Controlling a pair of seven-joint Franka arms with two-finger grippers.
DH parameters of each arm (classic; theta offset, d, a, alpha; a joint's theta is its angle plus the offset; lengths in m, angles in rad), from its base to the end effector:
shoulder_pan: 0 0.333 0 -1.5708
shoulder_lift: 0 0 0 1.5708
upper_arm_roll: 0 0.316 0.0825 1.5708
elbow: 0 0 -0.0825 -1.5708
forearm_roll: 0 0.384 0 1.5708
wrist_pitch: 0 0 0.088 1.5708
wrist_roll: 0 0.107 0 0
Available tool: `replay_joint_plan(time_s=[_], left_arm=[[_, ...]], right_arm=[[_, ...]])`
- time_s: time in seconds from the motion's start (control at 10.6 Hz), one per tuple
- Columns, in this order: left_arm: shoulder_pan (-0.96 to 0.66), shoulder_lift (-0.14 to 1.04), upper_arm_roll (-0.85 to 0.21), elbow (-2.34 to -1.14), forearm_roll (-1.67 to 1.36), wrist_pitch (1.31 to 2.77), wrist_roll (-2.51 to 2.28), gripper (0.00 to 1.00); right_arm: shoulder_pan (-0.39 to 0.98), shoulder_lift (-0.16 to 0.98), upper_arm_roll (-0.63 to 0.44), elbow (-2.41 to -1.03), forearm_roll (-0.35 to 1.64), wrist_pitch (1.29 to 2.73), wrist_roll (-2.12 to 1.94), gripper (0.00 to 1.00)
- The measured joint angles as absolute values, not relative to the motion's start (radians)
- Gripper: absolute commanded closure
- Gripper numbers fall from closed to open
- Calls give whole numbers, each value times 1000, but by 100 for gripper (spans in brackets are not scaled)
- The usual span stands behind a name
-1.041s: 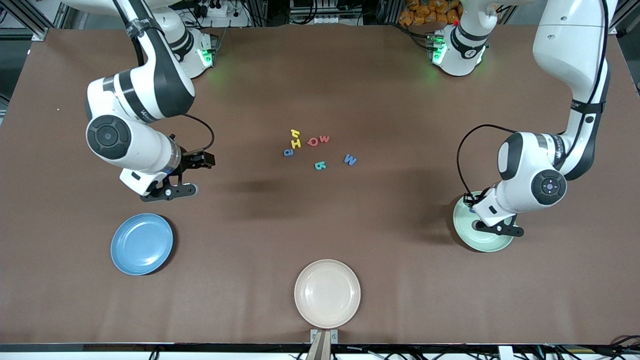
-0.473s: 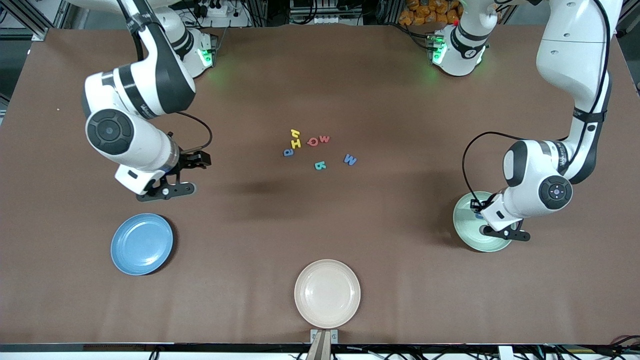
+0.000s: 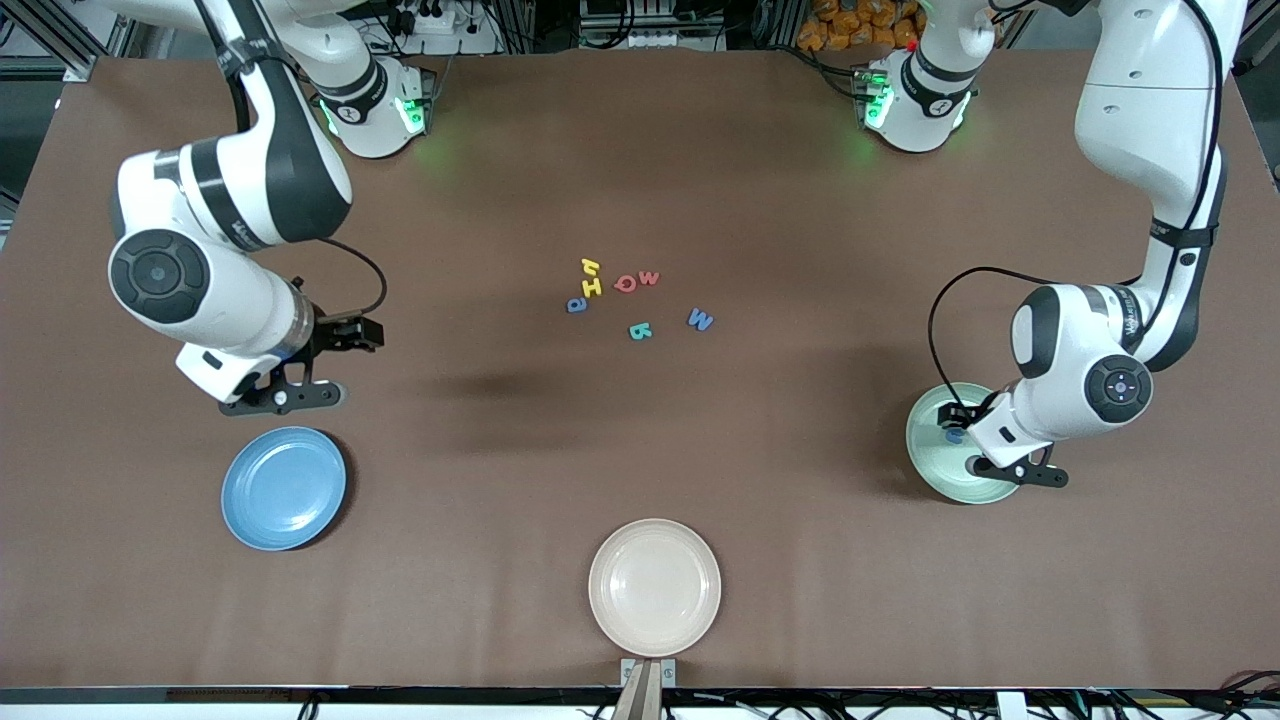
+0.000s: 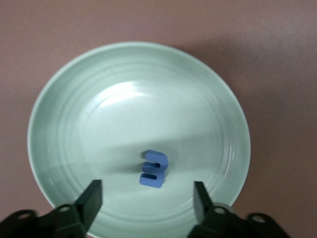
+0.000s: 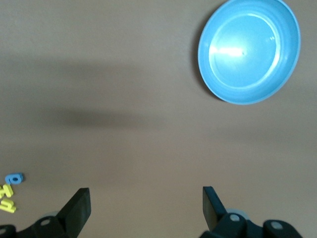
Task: Sort uppercase to blue plate, lowercase to green plate
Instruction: 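Reach the right gripper to the teal letter R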
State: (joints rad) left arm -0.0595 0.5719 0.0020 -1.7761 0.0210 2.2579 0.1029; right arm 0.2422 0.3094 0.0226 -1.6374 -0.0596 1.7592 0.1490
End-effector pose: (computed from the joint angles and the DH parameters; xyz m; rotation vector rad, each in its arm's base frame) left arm 0.6490 -0.0369 0.2291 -3.1118 0.2726 0.1414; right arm 0.6086 0.1582 0.4232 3.0358 0.2007 -0.2641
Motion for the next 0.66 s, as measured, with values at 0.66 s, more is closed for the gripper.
replay_joint_plan(time_s=[0.66], left_arm=[[-75,486,9,-1752,21,2209,112,0]], right_arm=[[617,434,37,-1809,-58,2058,478,0]])
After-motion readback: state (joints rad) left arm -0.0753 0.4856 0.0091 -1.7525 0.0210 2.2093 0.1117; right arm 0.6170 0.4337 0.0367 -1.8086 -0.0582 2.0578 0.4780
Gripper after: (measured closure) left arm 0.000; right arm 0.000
